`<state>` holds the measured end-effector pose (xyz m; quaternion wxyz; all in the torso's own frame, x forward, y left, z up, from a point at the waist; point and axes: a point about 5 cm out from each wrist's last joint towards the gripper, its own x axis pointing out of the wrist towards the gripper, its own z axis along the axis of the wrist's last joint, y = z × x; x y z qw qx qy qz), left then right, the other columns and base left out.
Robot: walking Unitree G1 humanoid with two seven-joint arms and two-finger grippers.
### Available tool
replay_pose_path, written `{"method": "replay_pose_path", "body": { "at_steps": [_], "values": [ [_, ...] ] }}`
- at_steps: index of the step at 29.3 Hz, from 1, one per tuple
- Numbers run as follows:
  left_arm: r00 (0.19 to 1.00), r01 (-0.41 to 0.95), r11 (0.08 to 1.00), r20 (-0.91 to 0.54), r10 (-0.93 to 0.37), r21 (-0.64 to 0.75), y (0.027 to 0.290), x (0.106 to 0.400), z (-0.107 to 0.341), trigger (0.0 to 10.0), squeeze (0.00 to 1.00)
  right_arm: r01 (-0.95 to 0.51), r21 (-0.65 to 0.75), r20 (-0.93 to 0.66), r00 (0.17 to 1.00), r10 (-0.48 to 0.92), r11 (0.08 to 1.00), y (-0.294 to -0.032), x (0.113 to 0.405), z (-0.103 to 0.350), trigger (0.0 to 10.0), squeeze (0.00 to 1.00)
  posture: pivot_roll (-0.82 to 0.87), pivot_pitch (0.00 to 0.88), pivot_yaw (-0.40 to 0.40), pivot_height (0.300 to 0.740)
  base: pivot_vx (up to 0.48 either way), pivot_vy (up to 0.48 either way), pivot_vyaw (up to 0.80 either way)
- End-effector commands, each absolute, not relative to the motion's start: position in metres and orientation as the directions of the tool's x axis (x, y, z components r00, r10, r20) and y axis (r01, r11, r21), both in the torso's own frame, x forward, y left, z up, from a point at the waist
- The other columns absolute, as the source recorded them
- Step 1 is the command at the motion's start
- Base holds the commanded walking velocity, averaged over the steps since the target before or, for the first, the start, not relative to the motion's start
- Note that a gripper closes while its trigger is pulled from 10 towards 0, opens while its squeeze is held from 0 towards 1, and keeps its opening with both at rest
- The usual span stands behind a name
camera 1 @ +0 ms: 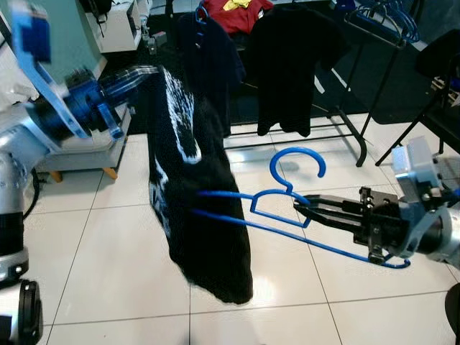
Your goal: Hang hanger
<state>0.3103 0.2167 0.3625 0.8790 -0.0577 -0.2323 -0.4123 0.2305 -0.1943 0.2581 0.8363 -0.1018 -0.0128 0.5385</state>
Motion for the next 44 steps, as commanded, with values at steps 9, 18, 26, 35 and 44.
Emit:
{"method": "replay_pose_path", "body": {
  "at_steps": [9, 18, 26, 35, 44],
  "values": [
    [0.552, 0.717, 0.697, 0.607, -0.572, 0.004, 0.223, 0.307, 0.404, 0.0, 0.00, -0.823, -0.288, -0.057, 0.524, 0.850, 0.489, -0.179, 0.241, 0.250, 0.0, 0.00, -0.04, 0.108, 0.072, 0.740, 0.000, 0.000, 0.00],
    [0.527, 0.762, 0.647, 0.611, -0.591, -0.031, 0.210, 0.306, 0.403, 0.0, 0.00, -0.741, -0.365, 0.030, 0.596, 0.802, 0.564, -0.175, 0.256, 0.259, 0.0, 0.00, -0.04, 0.110, 0.071, 0.740, 0.000, 0.000, 0.00],
    [0.483, 0.815, 0.573, 0.645, -0.593, -0.084, 0.194, 0.303, 0.406, 0.0, 0.00, -0.730, -0.395, 0.068, 0.582, 0.810, 0.558, -0.166, 0.262, 0.262, 0.0, 0.00, -0.03, 0.110, 0.067, 0.740, 0.000, 0.000, 0.00],
    [0.453, 0.861, 0.487, 0.659, -0.601, -0.148, 0.170, 0.304, 0.404, 0.0, 0.00, -0.747, -0.381, 0.232, 0.494, 0.838, 0.545, -0.157, 0.258, 0.288, 0.0, 0.00, -0.03, 0.107, 0.079, 0.740, 0.000, 0.000, 0.00],
    [0.499, 0.846, 0.490, 0.639, -0.585, -0.211, 0.164, 0.310, 0.393, 0.0, 0.00, -0.775, -0.376, 0.409, 0.353, 0.842, 0.507, -0.163, 0.239, 0.325, 0.0, 0.00, -0.03, 0.108, 0.080, 0.740, 0.000, 0.000, 0.00]
  ]
}}
